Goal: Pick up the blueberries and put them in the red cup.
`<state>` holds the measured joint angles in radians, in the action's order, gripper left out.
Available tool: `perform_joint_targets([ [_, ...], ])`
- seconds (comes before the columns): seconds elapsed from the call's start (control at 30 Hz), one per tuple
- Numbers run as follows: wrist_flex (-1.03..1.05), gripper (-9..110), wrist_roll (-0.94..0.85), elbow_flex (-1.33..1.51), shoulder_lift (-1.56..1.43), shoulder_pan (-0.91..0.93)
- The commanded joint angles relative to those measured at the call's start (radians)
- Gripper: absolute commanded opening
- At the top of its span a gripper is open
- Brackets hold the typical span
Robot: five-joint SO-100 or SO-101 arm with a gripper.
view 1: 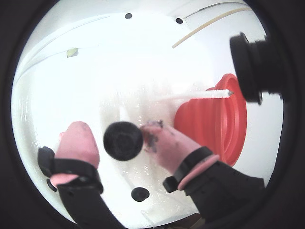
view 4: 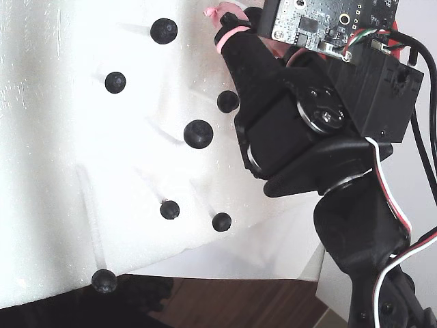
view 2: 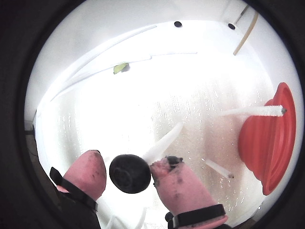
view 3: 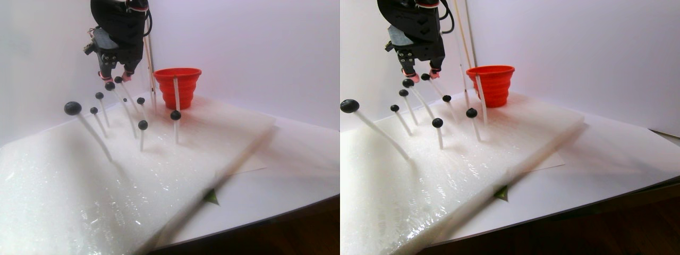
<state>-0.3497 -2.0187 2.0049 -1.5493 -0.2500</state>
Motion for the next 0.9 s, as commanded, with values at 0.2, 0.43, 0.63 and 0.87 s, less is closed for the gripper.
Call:
perform_joint_targets([
  [0.2,-0.026,15,0.003,-0.064,-0.031,-0.015],
  [0.43,-0.028,13,0.002,-0.063,-0.035,-0.015],
  [0.63,-0.008,12,0.008,-0.057,-0.069,-0.018],
  [0.87,0.029,12,0.020,-0.041,-0.130,-0.020],
])
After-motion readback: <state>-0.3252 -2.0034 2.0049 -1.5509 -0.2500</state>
